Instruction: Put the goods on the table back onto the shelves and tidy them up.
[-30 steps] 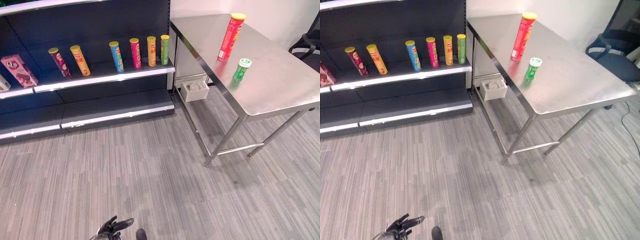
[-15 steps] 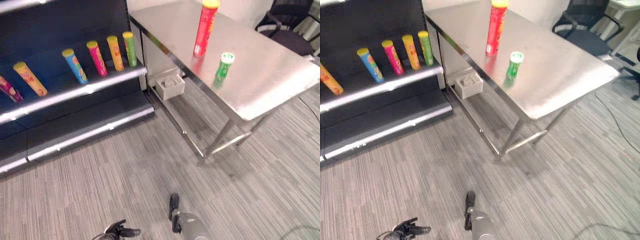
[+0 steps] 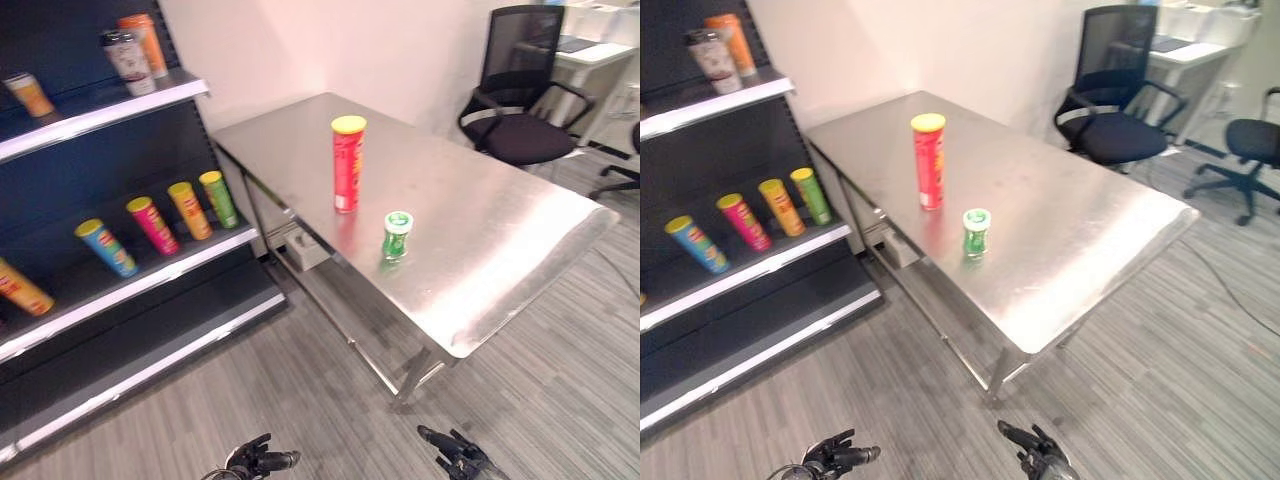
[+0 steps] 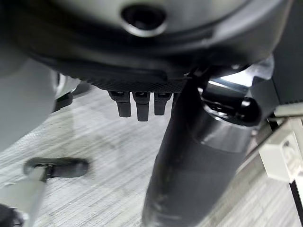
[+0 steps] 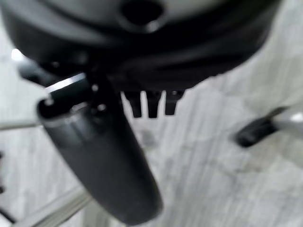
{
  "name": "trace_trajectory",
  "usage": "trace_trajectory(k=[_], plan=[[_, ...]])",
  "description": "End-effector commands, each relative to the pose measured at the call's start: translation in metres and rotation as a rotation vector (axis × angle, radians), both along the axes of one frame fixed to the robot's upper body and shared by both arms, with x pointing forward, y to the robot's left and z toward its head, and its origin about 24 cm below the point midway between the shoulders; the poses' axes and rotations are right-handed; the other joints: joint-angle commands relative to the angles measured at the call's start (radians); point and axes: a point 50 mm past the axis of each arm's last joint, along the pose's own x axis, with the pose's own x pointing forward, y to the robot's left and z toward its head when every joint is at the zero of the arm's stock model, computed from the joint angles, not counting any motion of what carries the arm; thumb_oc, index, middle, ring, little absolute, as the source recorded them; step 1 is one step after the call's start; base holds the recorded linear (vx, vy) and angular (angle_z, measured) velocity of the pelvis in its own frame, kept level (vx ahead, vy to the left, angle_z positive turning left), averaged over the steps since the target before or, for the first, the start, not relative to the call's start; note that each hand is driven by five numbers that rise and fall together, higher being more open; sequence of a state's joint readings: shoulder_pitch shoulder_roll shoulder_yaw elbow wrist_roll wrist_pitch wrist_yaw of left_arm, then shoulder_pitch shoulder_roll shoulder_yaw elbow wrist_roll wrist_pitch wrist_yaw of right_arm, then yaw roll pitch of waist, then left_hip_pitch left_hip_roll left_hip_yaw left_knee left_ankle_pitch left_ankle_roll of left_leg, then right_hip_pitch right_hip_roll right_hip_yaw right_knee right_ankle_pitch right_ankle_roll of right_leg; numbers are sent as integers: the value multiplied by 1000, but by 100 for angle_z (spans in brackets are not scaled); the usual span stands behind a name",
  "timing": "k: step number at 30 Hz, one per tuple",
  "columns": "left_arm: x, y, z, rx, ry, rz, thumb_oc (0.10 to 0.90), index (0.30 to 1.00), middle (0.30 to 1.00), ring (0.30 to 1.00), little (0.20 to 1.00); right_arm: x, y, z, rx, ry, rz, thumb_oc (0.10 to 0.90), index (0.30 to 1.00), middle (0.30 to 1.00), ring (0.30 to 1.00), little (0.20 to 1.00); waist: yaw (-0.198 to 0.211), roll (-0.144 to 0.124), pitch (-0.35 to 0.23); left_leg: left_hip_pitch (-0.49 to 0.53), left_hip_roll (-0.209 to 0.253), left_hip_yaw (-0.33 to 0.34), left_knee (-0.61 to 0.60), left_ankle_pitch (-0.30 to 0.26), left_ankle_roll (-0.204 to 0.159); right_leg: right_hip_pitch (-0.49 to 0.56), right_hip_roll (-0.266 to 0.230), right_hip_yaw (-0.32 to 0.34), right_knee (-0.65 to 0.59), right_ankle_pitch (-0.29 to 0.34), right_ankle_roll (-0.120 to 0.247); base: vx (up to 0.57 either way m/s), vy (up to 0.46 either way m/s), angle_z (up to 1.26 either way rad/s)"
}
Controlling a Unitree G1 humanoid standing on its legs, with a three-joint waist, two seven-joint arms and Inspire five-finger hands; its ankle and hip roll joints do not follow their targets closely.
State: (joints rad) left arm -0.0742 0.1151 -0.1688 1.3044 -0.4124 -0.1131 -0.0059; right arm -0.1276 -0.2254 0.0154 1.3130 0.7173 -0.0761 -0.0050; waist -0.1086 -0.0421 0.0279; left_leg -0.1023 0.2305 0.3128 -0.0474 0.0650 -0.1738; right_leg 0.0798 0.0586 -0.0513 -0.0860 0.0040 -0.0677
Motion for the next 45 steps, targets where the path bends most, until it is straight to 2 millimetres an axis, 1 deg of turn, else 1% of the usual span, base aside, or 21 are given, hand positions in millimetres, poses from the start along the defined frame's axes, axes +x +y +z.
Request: trace_trajectory(k=[1, 4, 7, 10, 13, 16, 18, 20, 22, 24, 26, 29, 30, 31, 32, 35, 37, 39, 40, 42, 45], plan=[[14, 6, 4, 8, -41, 112, 800, 900, 900, 900, 900, -38, -15, -7, -81, 172, 67, 800, 900, 900, 900, 900, 46, 17, 47, -23, 8, -145, 5, 112, 36, -7, -136, 12, 53, -67, 143, 374, 135, -117], [13, 13, 5, 12, -44, 195, 800, 900, 900, 900, 900, -46, -12, -10, -81, 223, 125, 800, 900, 900, 900, 900, 63, 21, 44, -56, 36, -242, -23, 125, 14, 4, -149, 97, 69, -98, 163, 363, 168, -123], [8, 15, 3, 19, -32, 182, 800, 900, 900, 900, 900, -62, -13, -12, -56, 269, 103, 800, 900, 900, 900, 900, 59, 33, 26, -23, 34, -184, 0, 91, 12, 31, -193, 139, 55, -107, 188, 407, 308, -111], [19, 11, 7, 48, -55, 34, 800, 900, 900, 900, 900, -76, -15, -14, -23, 293, 35, 800, 900, 900, 900, 900, 26, 40, 13, -5, -12, -129, 2, 66, 24, 17, -254, 162, 61, -78, 224, 341, 380, -80], [38, 2, 13, 88, -109, -166, 800, 900, 900, 900, 900, -78, -16, -14, -9, 281, -18, 800, 900, 900, 900, 900, -19, 44, 17, 23, -83, -75, -24, 42, 55, -45, -309, 214, 104, 3, 265, 205, 383, -24], [50, -2, 18, 108, -151, -262, 800, 900, 900, 900, 900, -73, -19, -12, -8, 260, -58, 800, 900, 900, 900, 900, -41, 53, 32, 30, -134, -27, -39, 14, 89, -118, -344, 245, 143, 91, 274, 55, 319, -31], [53, -4, 19, 124, -157, -321, 800, 900, 900, 900, 900, -65, -17, -12, -8, 236, -56, 800, 900, 900, 900, 900, -35, 64, 46, 36, -151, 20, -40, -11, 107, -167, -381, 166, 181, 143, 259, -16, 289, -67], [49, -1, 18, 127, -137, -331, 800, 900, 900, 900, 900, -57, -15, -11, -9, 214, -43, 800, 900, 900, 900, 900, -13, 75, 52, 42, -155, 84, -40, -26, 115, -178, -410, -38, 215, 131, 232, -29, 271, -79], [44, 5, 16, 140, -111, -334, 800, 900, 900, 900, 900, -54, -7, -13, -1, 209, -9, 800, 900, 900, 900, 900, -13, 75, 46, 51, -155, 115, -40, -47, 111, -170, -331, -122, 242, 30, 223, -38, 195, -80], [39, 13, 15, 149, -86, -330, 800, 900, 900, 900, 900, -55, -2, -14, 2, 215, 28, 800, 900, 900, 900, 900, -11, 69, 47, 51, -155, 153, -40, -40, 115, -183, -224, -134, 260, -46, 214, -78, 118, -86], [37, 17, 14, 162, -73, -350, 800, 900, 900, 900, 900, -57, 4, -16, 5, 227, 80, 800, 900, 900, 900, 900, -14, 62, 51, 57, -164, 180, -40, -43, 119, -190, -132, -124, 255, -90, 210, -9, 58, -75], [38, 20, 15, 181, -65, -381, 800, 900, 900, 900, 900, -69, 8, -18, 10, 260, 123, 800, 900, 900, 900, 900, -21, 40, 62, 93, -195, 176, -33, -63, 133, -151, -76, -45, 187, -99, 174, 54, -37, -18], [39, 20, 16, 165, -79, -331, 800, 900, 900, 900, 900, -75, 5, -19, 1, 271, 123, 800, 900, 900, 900, 900, -6, 11, 84, 52, -175, 194, 118, -97, 126, -123, -84, -37, 143, -77, 159, 40, -105, 2], [39, 20, 16, 165, -79, -331, 800, 900, 900, 900, 900, -75, 5, -19, 2, 271, 123, 800, 900, 900, 900, 900, -5, 11, 84, 46, -169, 194, 132, -104, 124, -122, -82, -36, 140, -76, 157, -7, -196, -1], [42, 16, 16, 139, -104, -279, 800, 900, 900, 900, 900, -72, -2, -16, -27, 265, 134, 800, 900, 900, 900, 900, 9, -19, 103, -20, -121, 185, 300, -95, 98, -107, -89, -35, 131, -74, 142, 1, -135, -22], [47, 17, 19, 105, -140, -172, 800, 900, 900, 900, 900, -76, -14, -14, -61, 280, 131, 800, 900, 900, 900, 900, 23, -22, 100, -82, -86, 90, 396, -93, 96, -83, -98, -30, 125, -87, 136, 66, -19, -35], [43, 20, 17, 104, -125, -138, 800, 900, 900, 900, 900, -77, -16, -13, -67, 286, 149, 800, 900, 900, 900, 900, 29, -30, 85, -85, -66, 58, 326, -98, 105, -73, -125, -27, 123, -89, 152, 121, 104, -11], [37, 21, 15, 99, -106, -116, 800, 900, 900, 900, 900, -76, -15, -14, -77, 299, 213, 800, 900, 900, 900, 900, 47, -27, 63, -75, -30, 15, 195, -2, 96, -80, -140, -21, 121, -80, 157, 227, 206, -3], [34, 19, 14, 100, -98, -114, 800, 900, 900, 900, 900, -76, -15, -13, -83, 301, 229, 800, 900, 900, 900, 900, 60, -11, 57, -62, 18, -45, 81, 76, 68, -82, -143, 2, 130, -99, 161, 350, 306, -37], [40, 17, 16, 114, -116, -125, 800, 900, 900, 900, 900, -69, -20, -11, -105, 287, 227, 800, 900, 900, 900, 900, 70, 12, 58, -83, 87, -97, -14, 140, 27, -72, -173, 29, 138, -128, 177, 359, 389, -59], [30, 16, 12, 113, -84, -113, 800, 900, 900, 900, 900, -62, -20, -10, -117, 267, 260, 800, 900, 900, 900, 900, 66, 45, 39, -46, 108, -7, -35, 133, 8, -23, -212, 28, 112, -125, 207, 355, 391, -38]])
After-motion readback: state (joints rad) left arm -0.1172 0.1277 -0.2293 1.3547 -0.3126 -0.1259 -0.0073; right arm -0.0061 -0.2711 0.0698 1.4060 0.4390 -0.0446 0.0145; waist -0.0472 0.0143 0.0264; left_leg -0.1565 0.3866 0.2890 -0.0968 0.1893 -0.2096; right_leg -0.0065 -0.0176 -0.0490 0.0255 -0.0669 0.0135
